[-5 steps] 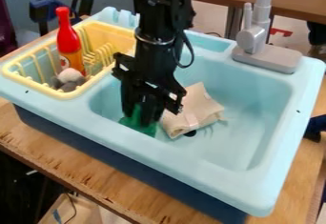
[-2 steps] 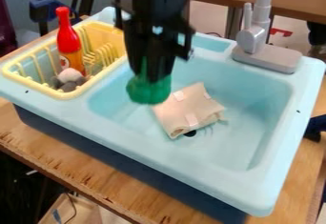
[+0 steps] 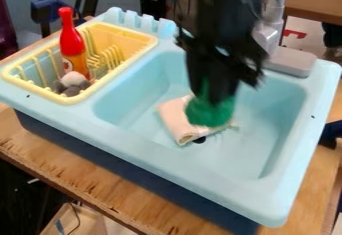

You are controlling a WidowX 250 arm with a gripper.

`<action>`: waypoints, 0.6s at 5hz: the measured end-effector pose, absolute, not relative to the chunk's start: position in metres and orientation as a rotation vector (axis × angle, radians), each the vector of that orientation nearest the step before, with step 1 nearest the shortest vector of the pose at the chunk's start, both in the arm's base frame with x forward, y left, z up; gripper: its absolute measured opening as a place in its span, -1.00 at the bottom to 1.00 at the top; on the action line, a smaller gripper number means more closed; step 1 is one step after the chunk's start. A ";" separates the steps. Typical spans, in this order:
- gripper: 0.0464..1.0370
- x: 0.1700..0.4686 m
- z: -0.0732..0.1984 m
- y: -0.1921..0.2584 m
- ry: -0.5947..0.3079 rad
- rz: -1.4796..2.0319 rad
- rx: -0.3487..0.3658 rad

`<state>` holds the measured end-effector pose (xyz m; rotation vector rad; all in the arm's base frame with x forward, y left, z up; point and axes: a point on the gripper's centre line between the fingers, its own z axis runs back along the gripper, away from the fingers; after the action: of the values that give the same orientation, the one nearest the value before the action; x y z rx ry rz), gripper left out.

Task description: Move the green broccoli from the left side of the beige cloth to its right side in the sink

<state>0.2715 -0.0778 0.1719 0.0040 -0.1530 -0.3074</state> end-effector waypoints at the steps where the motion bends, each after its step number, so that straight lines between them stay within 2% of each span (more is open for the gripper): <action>1: -0.34 0.281 0.141 -0.094 -0.150 -0.337 -0.011; 2: -0.34 0.294 0.122 -0.099 -0.157 -0.333 -0.015; 3: -0.34 0.312 0.114 -0.103 -0.176 -0.291 -0.012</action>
<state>0.3119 -0.1034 0.1139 -0.0124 -0.1763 -0.2914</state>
